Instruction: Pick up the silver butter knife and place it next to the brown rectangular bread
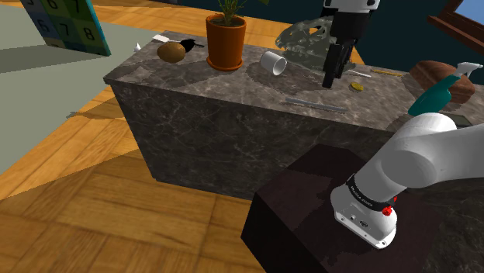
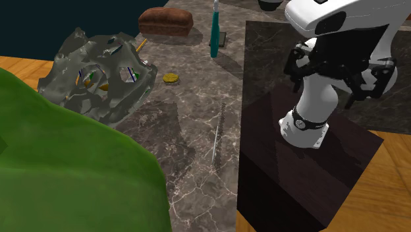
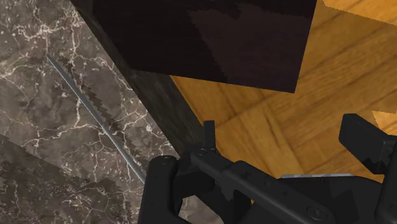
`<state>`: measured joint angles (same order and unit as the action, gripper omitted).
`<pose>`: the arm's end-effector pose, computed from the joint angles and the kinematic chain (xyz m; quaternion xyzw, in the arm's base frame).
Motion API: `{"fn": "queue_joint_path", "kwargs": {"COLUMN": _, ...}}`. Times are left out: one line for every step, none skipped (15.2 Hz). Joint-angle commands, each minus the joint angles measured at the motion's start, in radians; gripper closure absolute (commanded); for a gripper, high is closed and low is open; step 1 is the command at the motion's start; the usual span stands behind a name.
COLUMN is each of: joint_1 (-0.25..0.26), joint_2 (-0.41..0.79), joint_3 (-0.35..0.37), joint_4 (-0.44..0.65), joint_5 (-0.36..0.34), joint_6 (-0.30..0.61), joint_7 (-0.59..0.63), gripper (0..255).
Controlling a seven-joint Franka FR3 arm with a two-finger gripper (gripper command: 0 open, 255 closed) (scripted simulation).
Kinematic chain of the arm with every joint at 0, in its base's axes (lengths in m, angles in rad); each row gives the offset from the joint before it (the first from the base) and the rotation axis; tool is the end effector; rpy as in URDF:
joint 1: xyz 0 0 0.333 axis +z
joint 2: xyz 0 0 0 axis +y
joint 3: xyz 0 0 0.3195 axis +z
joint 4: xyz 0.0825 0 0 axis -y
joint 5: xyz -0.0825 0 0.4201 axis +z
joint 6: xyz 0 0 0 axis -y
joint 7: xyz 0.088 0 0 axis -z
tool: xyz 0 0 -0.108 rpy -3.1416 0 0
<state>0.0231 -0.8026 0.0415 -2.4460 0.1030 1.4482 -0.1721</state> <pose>0.3167 0.0349 0.5432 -0.9883 -0.1110 0.0952 0.0424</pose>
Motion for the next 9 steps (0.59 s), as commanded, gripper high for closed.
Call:
{"fn": "queue_joint_path", "kwargs": {"joint_1": 0.0, "joint_2": 0.0, "joint_3": 0.0, "joint_4": 0.0, "joint_5": 0.0, "joint_6": 0.0, "joint_7": 0.0, "gripper": 0}}
{"fn": "queue_joint_path", "kwargs": {"joint_1": -0.001, "joint_2": -0.009, "joint_3": -0.018, "joint_4": -0.028, "joint_5": -0.02, "joint_6": 0.029, "joint_7": -0.039, "gripper": 0}}
{"fn": "queue_joint_path", "kwargs": {"joint_1": -0.002, "joint_2": -0.016, "joint_3": -0.037, "joint_4": -0.054, "joint_5": -0.041, "joint_6": 0.058, "joint_7": -0.078, "gripper": 0}}
{"fn": "queue_joint_path", "kwargs": {"joint_1": -0.003, "joint_2": -0.021, "joint_3": -0.057, "joint_4": -0.079, "joint_5": -0.062, "joint_6": 0.089, "joint_7": -0.116, "gripper": 0}}
{"fn": "queue_joint_path", "kwargs": {"joint_1": -0.005, "joint_2": -0.024, "joint_3": -0.077, "joint_4": -0.103, "joint_5": -0.082, "joint_6": 0.121, "joint_7": -0.154, "gripper": 0}}
{"fn": "queue_joint_path", "kwargs": {"joint_1": -0.007, "joint_2": -0.024, "joint_3": -0.097, "joint_4": -0.125, "joint_5": -0.103, "joint_6": 0.154, "joint_7": -0.192, "gripper": 0}}
{"fn": "queue_joint_path", "kwargs": {"joint_1": -0.01, "joint_2": -0.022, "joint_3": -0.118, "joint_4": -0.145, "joint_5": -0.123, "joint_6": 0.189, "joint_7": -0.23, "gripper": 0}}
{"fn": "queue_joint_path", "kwargs": {"joint_1": -0.012, "joint_2": -0.018, "joint_3": -0.14, "joint_4": -0.164, "joint_5": -0.143, "joint_6": 0.224, "joint_7": -0.267, "gripper": 0}}
{"fn": "queue_joint_path", "kwargs": {"joint_1": -0.015, "joint_2": -0.011, "joint_3": -0.162, "joint_4": -0.181, "joint_5": -0.162, "joint_6": 0.261, "joint_7": -0.305, "gripper": 0}}
